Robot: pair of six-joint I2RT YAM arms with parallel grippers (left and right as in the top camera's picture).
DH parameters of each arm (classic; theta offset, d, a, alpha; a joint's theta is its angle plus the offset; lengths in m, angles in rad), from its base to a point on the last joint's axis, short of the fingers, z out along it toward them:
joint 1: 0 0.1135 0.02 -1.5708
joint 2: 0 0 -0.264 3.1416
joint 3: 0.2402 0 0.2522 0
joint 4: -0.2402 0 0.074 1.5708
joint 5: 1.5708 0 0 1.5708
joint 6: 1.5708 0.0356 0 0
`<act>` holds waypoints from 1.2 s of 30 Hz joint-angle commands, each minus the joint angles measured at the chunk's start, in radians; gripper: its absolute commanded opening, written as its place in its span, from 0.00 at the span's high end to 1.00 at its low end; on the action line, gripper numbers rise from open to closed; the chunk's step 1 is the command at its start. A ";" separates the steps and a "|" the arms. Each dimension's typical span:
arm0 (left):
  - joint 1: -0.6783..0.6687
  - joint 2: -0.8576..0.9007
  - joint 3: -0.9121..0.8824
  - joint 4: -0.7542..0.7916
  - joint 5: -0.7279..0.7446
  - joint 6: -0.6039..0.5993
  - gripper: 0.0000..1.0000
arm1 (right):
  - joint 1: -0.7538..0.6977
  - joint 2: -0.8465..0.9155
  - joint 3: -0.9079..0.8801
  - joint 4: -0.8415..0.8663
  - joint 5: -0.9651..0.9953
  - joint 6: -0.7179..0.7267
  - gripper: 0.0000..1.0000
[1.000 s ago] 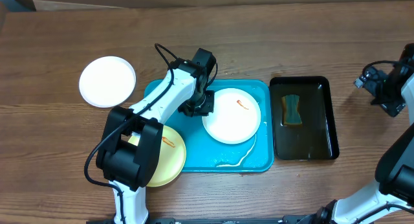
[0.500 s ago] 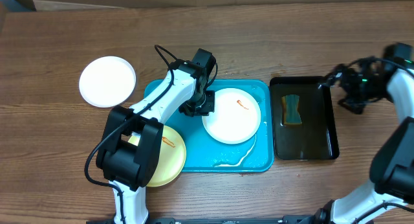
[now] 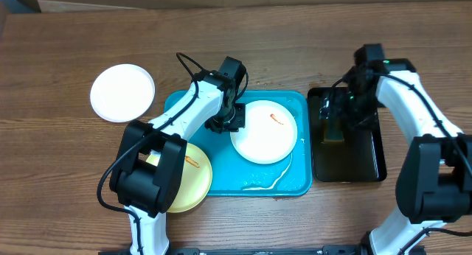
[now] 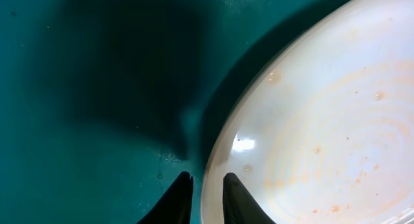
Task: Clean dirty plates on tray and stack at the side
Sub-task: 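Lower the right gripper into the black tray onto the sponge, then grasp the sponge with the right gripper and rub it in the water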
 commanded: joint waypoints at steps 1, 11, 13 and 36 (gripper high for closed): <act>-0.007 0.015 -0.014 0.004 0.006 0.008 0.83 | 0.029 -0.029 -0.053 0.016 0.053 -0.003 0.00; -0.007 0.015 -0.025 0.022 0.005 0.008 0.83 | 0.036 -0.029 -0.169 0.137 0.080 -0.003 0.17; -0.007 0.015 -0.025 0.022 0.005 0.008 0.83 | 0.037 -0.029 -0.178 0.138 0.079 -0.003 0.25; -0.007 0.015 -0.025 0.022 0.005 0.008 0.83 | 0.038 -0.028 -0.108 0.182 0.102 -0.008 0.40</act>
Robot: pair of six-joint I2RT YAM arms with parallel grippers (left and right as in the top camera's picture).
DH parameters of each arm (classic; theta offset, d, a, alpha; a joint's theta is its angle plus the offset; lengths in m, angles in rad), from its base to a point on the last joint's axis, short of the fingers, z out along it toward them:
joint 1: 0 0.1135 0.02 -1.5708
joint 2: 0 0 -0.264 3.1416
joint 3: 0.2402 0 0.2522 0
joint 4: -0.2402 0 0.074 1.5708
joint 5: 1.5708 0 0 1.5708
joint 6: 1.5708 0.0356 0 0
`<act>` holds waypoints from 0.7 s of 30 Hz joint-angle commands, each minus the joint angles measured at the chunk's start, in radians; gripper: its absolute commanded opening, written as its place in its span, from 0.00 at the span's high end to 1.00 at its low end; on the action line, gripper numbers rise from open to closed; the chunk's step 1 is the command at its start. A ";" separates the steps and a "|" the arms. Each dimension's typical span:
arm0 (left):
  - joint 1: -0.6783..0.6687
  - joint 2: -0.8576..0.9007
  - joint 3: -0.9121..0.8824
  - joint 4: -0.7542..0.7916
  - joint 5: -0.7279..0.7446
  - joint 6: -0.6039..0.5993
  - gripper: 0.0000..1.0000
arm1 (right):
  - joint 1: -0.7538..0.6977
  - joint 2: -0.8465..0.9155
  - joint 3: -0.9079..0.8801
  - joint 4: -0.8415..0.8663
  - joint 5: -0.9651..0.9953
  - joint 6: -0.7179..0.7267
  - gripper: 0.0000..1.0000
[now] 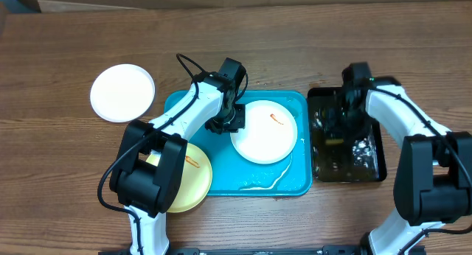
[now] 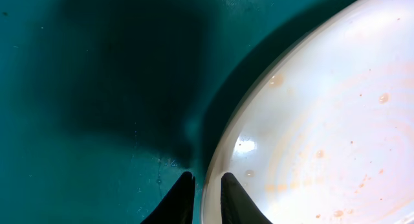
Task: Clean dirty plates on tray and stack at the side
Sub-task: 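Grasp the sponge with the right gripper and rub it in the water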
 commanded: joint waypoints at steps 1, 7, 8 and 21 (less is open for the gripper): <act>-0.007 0.015 -0.010 0.001 0.005 0.008 0.83 | 0.002 -0.019 0.039 0.031 0.028 0.002 0.40; -0.007 0.015 -0.010 0.001 0.004 0.008 0.83 | 0.005 -0.018 -0.003 0.047 0.042 0.002 0.39; -0.007 0.015 -0.010 0.002 0.004 0.008 0.83 | 0.005 -0.018 -0.020 0.061 0.039 0.002 0.39; -0.007 0.015 -0.010 0.002 0.004 0.009 0.82 | -0.002 -0.020 -0.044 0.120 0.040 0.002 0.59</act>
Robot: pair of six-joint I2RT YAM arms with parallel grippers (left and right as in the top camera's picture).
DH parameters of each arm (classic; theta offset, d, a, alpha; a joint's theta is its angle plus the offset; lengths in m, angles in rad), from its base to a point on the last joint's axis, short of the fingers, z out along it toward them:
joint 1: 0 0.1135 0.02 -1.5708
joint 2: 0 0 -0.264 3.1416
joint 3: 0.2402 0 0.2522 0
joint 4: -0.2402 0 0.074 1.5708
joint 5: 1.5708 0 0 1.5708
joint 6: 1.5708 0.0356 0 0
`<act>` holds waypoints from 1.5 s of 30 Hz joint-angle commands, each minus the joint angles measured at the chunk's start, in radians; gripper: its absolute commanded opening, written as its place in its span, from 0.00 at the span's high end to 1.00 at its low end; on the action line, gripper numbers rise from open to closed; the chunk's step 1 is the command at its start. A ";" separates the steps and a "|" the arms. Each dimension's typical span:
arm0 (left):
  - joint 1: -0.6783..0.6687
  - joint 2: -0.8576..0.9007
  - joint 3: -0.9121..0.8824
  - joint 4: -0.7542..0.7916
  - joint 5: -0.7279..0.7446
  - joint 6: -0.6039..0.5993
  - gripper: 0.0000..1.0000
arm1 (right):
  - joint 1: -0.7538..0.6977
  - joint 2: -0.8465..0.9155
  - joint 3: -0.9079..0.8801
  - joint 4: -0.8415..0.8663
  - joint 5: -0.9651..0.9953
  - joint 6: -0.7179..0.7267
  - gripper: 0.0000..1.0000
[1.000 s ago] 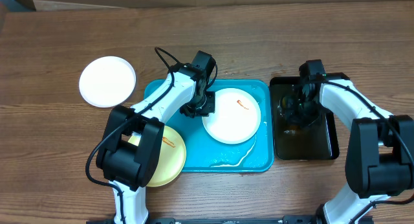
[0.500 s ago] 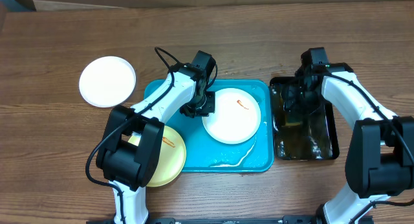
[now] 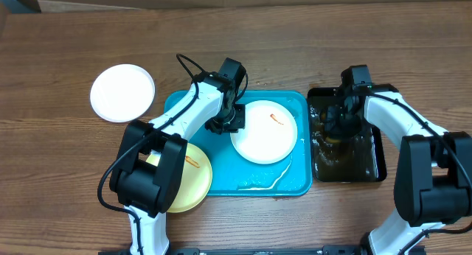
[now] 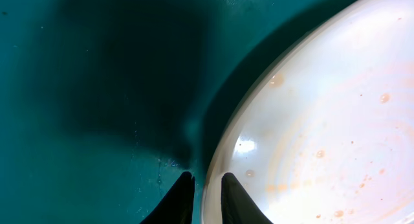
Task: Clean dirty plates on tray and stack at the side
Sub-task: 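Grasp the sponge with the right gripper and rub it in the water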
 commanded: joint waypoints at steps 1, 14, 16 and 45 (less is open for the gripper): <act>-0.007 0.015 -0.009 0.001 0.004 0.009 0.82 | -0.003 -0.014 0.066 -0.027 0.008 -0.005 0.55; -0.007 0.015 -0.009 0.002 0.004 0.008 0.82 | -0.001 -0.012 0.027 0.112 0.010 -0.004 0.41; -0.007 0.015 -0.009 0.002 0.004 0.008 0.82 | -0.001 -0.012 0.009 0.143 0.010 -0.004 0.44; -0.008 0.015 -0.014 0.004 -0.010 0.005 0.80 | -0.008 -0.012 0.070 -0.001 0.014 -0.005 0.65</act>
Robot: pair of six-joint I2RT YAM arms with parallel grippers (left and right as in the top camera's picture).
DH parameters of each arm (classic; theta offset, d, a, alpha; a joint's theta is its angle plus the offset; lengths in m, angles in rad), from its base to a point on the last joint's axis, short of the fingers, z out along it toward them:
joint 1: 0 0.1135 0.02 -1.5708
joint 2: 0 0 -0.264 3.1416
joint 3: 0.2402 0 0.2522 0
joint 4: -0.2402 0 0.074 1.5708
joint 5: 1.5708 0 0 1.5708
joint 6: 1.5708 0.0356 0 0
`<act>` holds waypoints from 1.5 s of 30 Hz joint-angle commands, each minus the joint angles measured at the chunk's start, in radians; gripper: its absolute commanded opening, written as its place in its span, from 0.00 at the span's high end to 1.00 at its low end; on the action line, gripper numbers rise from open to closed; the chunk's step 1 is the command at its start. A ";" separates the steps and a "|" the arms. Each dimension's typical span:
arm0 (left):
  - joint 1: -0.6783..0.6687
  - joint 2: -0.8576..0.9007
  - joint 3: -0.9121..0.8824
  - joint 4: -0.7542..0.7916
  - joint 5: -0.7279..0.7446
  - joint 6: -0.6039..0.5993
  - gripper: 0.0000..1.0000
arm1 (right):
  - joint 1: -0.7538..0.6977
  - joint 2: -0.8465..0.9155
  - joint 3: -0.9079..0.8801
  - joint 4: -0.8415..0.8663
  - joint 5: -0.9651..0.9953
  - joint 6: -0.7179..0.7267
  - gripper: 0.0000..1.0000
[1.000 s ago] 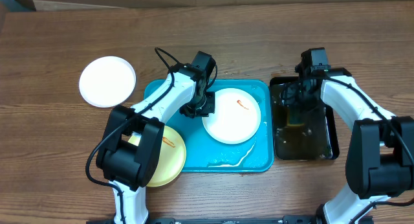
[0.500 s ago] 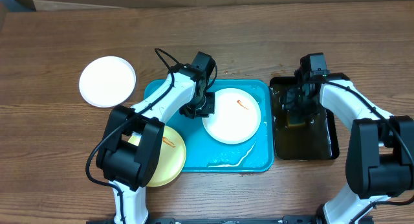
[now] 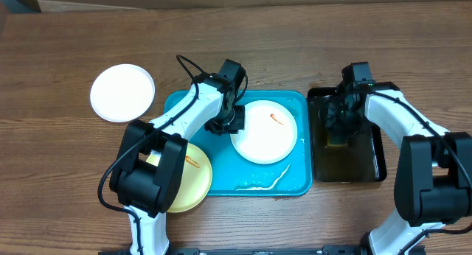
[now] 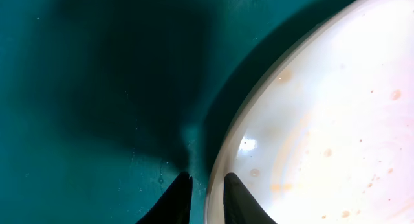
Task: Clean dirty plates on tray and stack at the side
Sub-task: 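Grasp the sponge with the right gripper and rub it in the water, then carry the sponge with the right gripper over the held white plate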
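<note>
A white plate [image 3: 264, 133] with an orange smear lies in the teal tray [image 3: 292, 100]. My left gripper [image 3: 226, 123] is shut on its left rim. In the left wrist view the fingers [image 4: 178, 199] straddle that rim, one on the tray [image 4: 77, 88] and one on the speckled, greasy plate [image 4: 323, 120], with the left gripper [image 4: 207, 176] at the edge. A yellow plate [image 3: 193, 183] with a smear sits at the tray's front left, half under my arm. My right gripper [image 3: 338, 121] is down in the black tub [image 3: 380, 163]; its jaws are not visible.
A clean white plate [image 3: 122, 92] rests on the wooden table left of the tray. A pale streak of liquid [image 3: 262, 183] lies along the tray's front edge. An olive patch, perhaps a sponge [image 3: 335, 141], shows in the tub's dark water.
My right gripper has shifted a little toward the back of the tub. The left gripper still pinches the white plate's rim, and the plate sits slightly further right in its view.
My left gripper stayed shut on the white plate's rim at every moment. The right gripper was first at the back of the tub, then lower with the water splashing, then at the tub's left side, and now slightly further back with the water calm.
</note>
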 commanded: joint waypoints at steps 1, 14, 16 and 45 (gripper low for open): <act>-0.008 0.015 -0.003 0.001 -0.010 0.005 0.80 | -0.006 -0.012 0.051 -0.021 0.006 -0.004 0.65; -0.008 0.015 -0.003 0.001 -0.010 0.005 0.80 | -0.005 -0.012 0.046 -0.074 0.006 -0.003 0.54; -0.008 0.015 -0.003 0.001 -0.010 0.005 0.80 | -0.005 -0.012 0.040 -0.077 0.006 -0.003 0.55; -0.008 0.015 -0.003 0.005 -0.011 0.005 0.96 | -0.012 -0.016 0.200 -0.264 0.149 0.055 0.96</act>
